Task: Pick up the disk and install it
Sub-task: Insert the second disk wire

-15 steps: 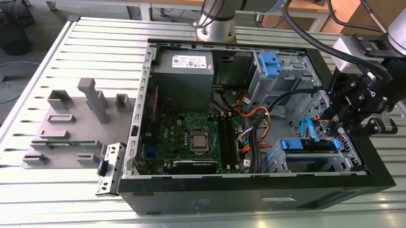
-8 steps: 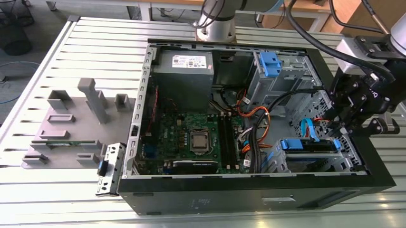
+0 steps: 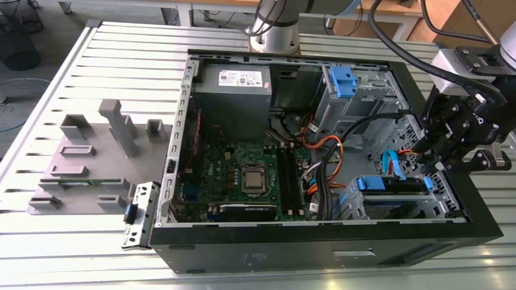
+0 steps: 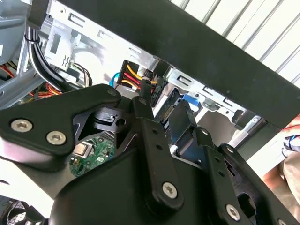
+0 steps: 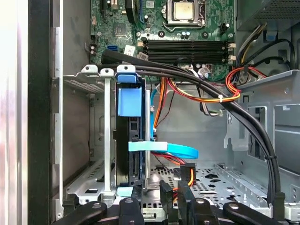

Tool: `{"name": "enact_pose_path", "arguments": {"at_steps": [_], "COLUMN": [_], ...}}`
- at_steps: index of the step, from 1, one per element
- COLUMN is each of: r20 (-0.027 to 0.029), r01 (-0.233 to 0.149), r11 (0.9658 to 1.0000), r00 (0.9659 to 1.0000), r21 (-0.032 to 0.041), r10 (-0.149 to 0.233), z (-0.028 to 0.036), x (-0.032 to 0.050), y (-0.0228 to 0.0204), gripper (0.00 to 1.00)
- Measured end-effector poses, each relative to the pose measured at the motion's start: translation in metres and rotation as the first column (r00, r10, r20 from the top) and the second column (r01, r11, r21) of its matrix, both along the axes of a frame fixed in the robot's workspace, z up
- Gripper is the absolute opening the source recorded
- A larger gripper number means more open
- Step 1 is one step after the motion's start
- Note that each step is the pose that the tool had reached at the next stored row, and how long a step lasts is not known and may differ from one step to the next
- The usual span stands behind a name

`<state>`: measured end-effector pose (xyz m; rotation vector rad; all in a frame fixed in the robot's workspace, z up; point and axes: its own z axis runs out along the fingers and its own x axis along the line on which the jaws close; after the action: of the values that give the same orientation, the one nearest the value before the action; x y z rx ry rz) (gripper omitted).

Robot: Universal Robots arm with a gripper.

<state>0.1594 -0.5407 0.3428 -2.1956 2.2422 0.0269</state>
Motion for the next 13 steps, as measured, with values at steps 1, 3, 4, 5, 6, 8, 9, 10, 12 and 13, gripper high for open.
{"name": "enact_pose_path", "arguments": {"at_steps": [1,3,4,5,6,8,9,10,12,13], "r20": [0.0,0.0,0.0,0.0,0.0,0.0,0.0,0.0,0.0,0.0], "r01": [0.0,0.0,0.0,0.0,0.0,0.0,0.0,0.0,0.0,0.0], "r11": [1.0,1.0,1.0,1.0,1.0,1.0,1.0,1.0,1.0,1.0], "r00": [1.0,1.0,1.0,1.0,1.0,1.0,1.0,1.0,1.0,1.0], "r21": [-0.0001,0.0,0.0,0.0,0.0,-0.0001,0.0,0.0,0.0,-0.0001], "r10": [0.0,0.0,0.0,0.0,0.0,0.0,0.0,0.0,0.0,0.0], "z": [0.0,0.0,0.0,0.0,0.0,0.0,0.0,0.0,0.0,0.0], "x": [0.0,0.0,0.0001,0.0001,0.0002,0.0002,0.0002,0.0003,0.0003,0.0003], "y": [0.0,0.0,0.0,0.0,0.0,0.0,0.0,0.0,0.0,0.0], "gripper": [0.42,0.42,0.42,0.42,0.42,0.42,0.42,0.41,0.35,0.29]}}
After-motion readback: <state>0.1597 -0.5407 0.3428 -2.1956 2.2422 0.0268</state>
